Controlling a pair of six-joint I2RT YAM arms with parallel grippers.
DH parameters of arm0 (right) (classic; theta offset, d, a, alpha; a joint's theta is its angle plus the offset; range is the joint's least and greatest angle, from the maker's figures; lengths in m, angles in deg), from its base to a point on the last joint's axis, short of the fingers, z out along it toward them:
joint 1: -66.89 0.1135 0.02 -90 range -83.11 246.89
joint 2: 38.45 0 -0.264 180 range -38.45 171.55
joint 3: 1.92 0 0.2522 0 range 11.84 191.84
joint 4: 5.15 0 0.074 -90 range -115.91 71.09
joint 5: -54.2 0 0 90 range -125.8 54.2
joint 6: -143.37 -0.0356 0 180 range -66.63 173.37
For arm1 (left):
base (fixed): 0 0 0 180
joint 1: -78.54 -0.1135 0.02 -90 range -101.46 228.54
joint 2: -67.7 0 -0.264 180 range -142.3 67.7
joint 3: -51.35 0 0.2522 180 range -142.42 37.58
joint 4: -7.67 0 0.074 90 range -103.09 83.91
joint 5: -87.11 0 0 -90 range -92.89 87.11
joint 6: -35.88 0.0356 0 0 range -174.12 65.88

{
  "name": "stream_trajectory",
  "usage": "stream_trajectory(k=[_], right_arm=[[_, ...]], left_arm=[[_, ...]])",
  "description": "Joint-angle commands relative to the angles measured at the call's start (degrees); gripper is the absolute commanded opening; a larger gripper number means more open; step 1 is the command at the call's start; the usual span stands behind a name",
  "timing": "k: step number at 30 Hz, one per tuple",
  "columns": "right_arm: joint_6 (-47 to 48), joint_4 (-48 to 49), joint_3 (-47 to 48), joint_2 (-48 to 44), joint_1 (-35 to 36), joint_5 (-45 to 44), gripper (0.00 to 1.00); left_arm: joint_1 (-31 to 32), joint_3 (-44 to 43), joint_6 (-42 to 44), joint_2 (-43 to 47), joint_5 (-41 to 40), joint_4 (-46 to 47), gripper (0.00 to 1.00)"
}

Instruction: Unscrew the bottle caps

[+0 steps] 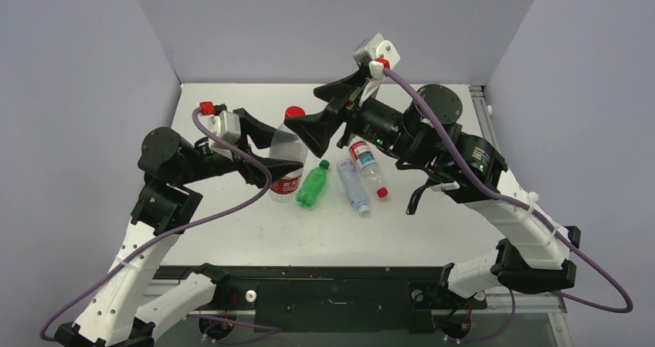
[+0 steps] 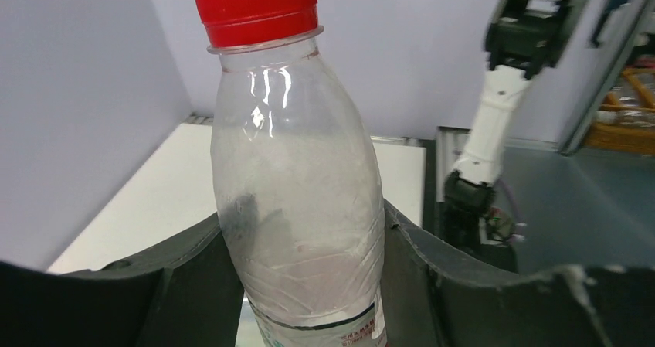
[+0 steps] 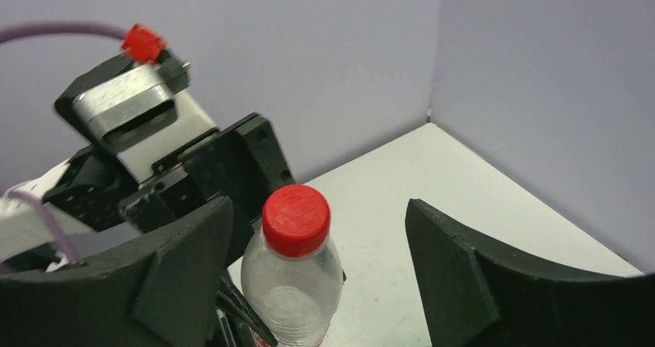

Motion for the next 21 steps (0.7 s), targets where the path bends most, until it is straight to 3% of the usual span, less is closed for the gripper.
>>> stream_trajectory(k=[1, 5, 9, 13, 17, 21], right_arm=[[-0.2, -5.0, 6.3, 3.9, 1.3, -14.9, 0.79], [-3.2, -8.6, 11.2, 9.1, 2.8, -24.6, 0.81], [-4.8, -7.3, 11.2, 10.7, 2.8, -24.1, 0.76], [-5.8, -4.9, 10.7, 10.9, 2.9, -22.1, 0.65], [-6.5, -3.5, 10.8, 11.3, 2.9, -21.6, 0.47], [-7.1, -3.5, 11.0, 12.1, 2.8, -20.7, 0.39]], left_arm=[[0.4, 1.5, 14.8, 1.9, -14.0, -5.6, 0.24], [0.5, 3.6, 19.4, 2.8, -20.8, -5.4, 0.22], [0.6, 5.2, 20.4, 3.9, -22.1, -4.5, 0.2], [0.7, 5.5, 20.2, 4.2, -22.0, -4.7, 0.18], [0.8, 6.1, 19.7, 4.6, -21.8, -4.0, 0.18], [0.8, 6.4, 19.3, 4.8, -21.6, -3.4, 0.17]])
